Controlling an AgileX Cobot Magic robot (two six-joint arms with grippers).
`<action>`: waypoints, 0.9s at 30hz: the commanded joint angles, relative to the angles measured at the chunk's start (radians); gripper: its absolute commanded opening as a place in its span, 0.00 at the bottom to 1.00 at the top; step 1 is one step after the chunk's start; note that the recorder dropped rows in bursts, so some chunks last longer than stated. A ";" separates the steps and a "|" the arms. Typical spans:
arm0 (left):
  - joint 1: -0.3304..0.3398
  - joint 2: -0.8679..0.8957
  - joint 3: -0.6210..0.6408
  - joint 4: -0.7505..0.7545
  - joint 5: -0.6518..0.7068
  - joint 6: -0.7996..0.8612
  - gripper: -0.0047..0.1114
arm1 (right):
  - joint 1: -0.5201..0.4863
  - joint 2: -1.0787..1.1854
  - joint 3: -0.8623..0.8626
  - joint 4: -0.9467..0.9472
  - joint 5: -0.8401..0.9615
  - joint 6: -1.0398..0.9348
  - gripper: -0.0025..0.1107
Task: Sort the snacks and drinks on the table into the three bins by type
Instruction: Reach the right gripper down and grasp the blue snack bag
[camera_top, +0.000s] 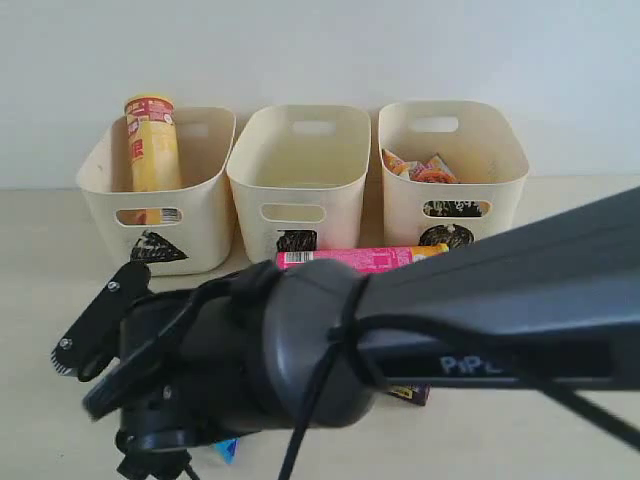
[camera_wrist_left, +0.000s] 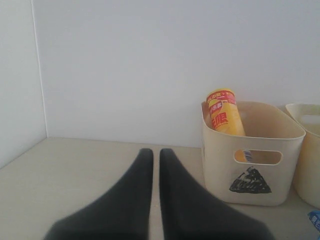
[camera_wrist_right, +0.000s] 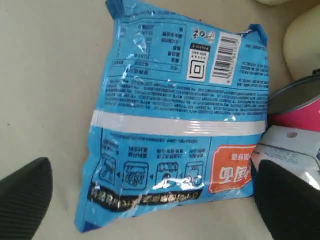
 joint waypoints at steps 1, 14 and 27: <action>0.005 -0.003 -0.001 -0.009 -0.003 -0.004 0.08 | 0.040 0.077 -0.108 -0.102 0.108 0.109 0.93; 0.005 -0.003 -0.001 -0.009 -0.003 -0.004 0.08 | 0.037 0.245 -0.244 -0.157 0.162 0.111 0.93; 0.005 -0.003 -0.001 -0.009 -0.003 -0.004 0.08 | -0.022 0.273 -0.244 -0.068 0.090 0.102 0.41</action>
